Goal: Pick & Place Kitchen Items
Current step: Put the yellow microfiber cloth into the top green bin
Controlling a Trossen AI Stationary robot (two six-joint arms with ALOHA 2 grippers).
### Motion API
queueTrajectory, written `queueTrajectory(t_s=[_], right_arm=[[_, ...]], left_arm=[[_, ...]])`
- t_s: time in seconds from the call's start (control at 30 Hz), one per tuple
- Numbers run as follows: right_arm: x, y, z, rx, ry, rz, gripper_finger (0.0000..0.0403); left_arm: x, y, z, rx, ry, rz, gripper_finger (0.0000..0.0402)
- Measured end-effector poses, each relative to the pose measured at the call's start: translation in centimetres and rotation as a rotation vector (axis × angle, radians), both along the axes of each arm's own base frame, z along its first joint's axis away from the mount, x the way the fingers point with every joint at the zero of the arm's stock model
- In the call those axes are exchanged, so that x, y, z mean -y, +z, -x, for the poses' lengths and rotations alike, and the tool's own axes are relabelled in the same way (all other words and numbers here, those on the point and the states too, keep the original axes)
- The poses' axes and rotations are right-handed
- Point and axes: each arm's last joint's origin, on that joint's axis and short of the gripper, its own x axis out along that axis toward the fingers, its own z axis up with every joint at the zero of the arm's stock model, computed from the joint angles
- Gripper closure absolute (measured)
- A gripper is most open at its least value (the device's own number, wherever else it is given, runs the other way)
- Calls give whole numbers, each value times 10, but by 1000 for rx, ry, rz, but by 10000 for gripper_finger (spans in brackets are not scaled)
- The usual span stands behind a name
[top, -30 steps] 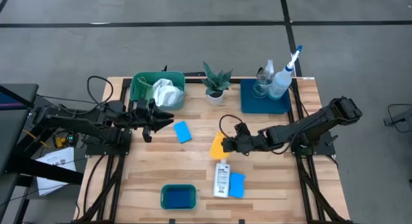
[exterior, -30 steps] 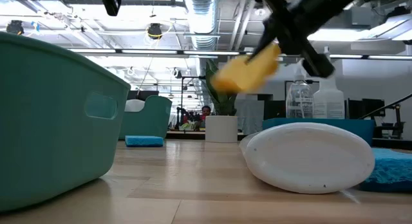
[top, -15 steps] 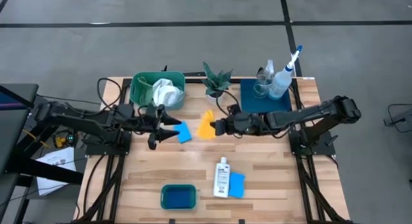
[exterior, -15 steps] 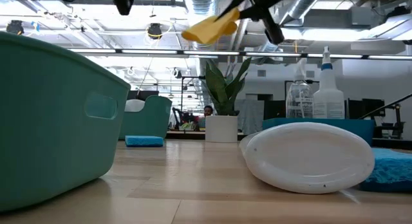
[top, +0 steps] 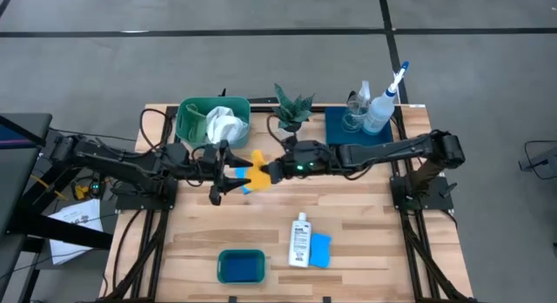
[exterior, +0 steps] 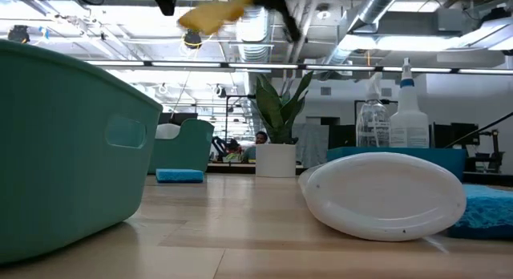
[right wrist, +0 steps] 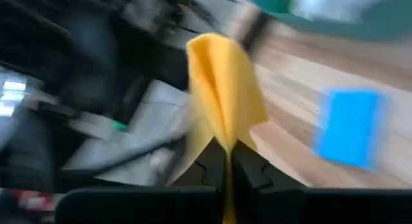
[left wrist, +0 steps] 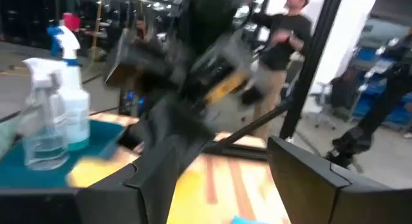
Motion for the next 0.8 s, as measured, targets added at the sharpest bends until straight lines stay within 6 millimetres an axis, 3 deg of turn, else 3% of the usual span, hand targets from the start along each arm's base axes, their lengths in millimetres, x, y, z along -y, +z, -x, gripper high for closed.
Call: queueTrajectory(t_s=[0.07, 0.13, 0.2, 0.37, 0.8], right_arm=[[-1, 3, -14, 41, 13, 1, 403], [-1, -1, -15, -18, 28, 8, 403], [-1, 8, -27, 55, 45, 5, 403], [-1, 19, -34, 71, 93, 22, 403], [-9, 31, -32, 113, 149, 40, 403]], left_arm=[[0, 0, 1, 2, 3, -19, 170], [0, 0, 1, -1, 5, -21, 170], [0, -1, 1, -9, 5, -22, 170], [0, -3, 0, -28, 5, -27, 170], [-3, 5, 15, -11, 55, -63, 170]])
